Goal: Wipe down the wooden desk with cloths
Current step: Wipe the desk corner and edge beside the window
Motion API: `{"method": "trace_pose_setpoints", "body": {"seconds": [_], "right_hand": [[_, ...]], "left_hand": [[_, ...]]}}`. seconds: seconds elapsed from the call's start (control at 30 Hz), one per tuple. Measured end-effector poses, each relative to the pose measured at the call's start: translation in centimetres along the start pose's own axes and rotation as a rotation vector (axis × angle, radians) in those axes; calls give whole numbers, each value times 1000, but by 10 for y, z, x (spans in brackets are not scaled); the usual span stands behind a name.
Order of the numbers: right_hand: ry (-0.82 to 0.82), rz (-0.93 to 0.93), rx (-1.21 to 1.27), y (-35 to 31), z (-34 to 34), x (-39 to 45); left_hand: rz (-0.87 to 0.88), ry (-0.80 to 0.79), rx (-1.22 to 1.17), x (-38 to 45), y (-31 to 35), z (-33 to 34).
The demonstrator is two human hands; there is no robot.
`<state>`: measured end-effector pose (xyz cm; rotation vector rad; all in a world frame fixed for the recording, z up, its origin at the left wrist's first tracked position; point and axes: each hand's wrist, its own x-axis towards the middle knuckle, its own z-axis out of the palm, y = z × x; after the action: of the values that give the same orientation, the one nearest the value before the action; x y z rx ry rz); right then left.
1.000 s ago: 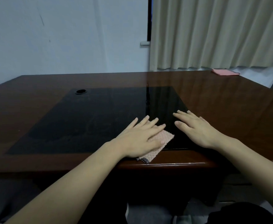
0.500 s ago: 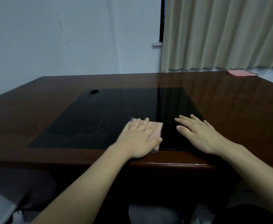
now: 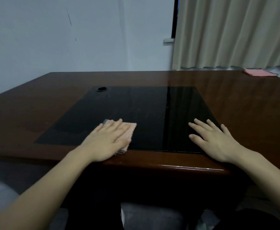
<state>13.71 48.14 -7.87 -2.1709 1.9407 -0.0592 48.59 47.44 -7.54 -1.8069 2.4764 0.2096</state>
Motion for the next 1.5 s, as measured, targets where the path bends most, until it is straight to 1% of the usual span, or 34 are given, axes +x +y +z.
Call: {"method": "trace_pose_setpoints", "body": {"seconds": [0.07,0.13,0.17,0.23,0.3,0.4,0.47,0.57,0.63,0.73,0.8,0.87,0.93,1.07,1.17,1.23,1.3,1.43,1.5], "right_hand": [[6,2,-3,0,0,0],[9,2,4,0,0,0],[7,3,5,-1,0,0],[6,1,4,-1,-1,0],[6,1,2,-1,-2,-1],[8,8,-15,-2,-3,1],[13,8,-31,-3,-3,1],[42,-11,-38,-11,-4,0],[45,-23,-25,-25,-5,-1],[39,-62,-8,-52,-2,1],[44,-111,9,-70,1,6],[44,-156,18,-88,5,11],[38,-193,23,-106,6,20],[35,-229,44,-129,6,37],[8,-231,59,-136,10,42],[-15,-240,27,-135,16,41],[-14,-248,14,-131,20,39],[3,-247,15,-130,21,39],[6,-246,14,-132,21,39]], "left_hand": [[-75,0,-13,8,-9,-2],[-118,12,16,17,6,-2],[-110,22,27,20,20,-1],[-29,43,40,21,56,1],[95,35,20,14,88,5],[198,14,-15,3,99,10],[206,21,-12,-3,83,11],[156,24,32,-12,40,9],[80,27,43,-15,2,5],[-89,18,8,-12,-53,0],[-171,5,-15,-7,-67,-3],[-206,9,16,-1,-57,-4],[-143,31,46,0,-32,-2],[89,52,33,-21,21,7],[157,66,21,-33,19,14],[141,56,26,-35,-3,12],[88,50,34,-38,-33,7],[-115,19,-2,-35,-103,0],[-202,12,-20,-30,-123,-4]]}}
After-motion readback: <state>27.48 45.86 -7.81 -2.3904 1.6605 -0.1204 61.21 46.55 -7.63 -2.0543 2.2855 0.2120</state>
